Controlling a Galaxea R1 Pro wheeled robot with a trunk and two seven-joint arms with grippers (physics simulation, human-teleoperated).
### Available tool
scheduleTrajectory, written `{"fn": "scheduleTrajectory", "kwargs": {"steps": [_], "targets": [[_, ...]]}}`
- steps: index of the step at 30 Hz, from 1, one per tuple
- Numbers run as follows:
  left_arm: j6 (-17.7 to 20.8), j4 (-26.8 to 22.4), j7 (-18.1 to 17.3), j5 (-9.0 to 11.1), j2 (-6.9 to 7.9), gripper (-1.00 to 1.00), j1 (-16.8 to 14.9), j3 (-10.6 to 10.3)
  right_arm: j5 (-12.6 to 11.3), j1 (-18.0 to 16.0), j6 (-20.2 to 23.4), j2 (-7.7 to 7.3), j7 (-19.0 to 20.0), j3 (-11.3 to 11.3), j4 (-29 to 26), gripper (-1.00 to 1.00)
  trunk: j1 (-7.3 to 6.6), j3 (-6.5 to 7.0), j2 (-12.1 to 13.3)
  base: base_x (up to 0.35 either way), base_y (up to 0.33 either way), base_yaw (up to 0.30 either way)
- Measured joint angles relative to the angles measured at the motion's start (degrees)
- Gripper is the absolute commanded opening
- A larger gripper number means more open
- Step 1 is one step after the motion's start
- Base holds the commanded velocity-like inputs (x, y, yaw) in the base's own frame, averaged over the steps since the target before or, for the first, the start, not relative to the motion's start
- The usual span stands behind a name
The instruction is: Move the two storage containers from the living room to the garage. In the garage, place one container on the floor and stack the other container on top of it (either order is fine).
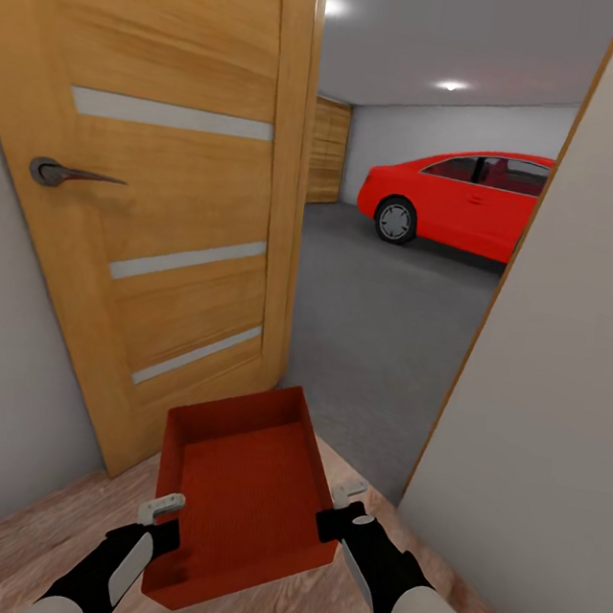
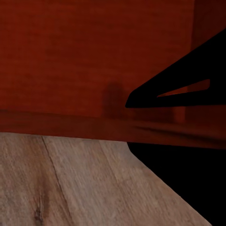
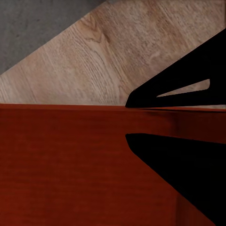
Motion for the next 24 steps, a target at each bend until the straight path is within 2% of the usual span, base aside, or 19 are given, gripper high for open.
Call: {"fn": "scheduleTrajectory", "kwargs": {"steps": [17,24], "targets": [[-0.07,0.02,-0.01,-0.04,0.01,-1.00,0.00,-0.01,0.12,0.00,0.00,0.03,-0.02,-0.05,-0.03,-1.00,-0.01,0.00,0.00,-0.006,0.000,-0.001],[-0.11,0.05,-0.02,-0.03,0.00,-1.00,-0.01,-0.01,0.26,0.01,0.02,0.03,0.03,-0.14,-0.06,-1.00,-0.01,0.13,0.00,0.000,0.000,-0.180]]}}
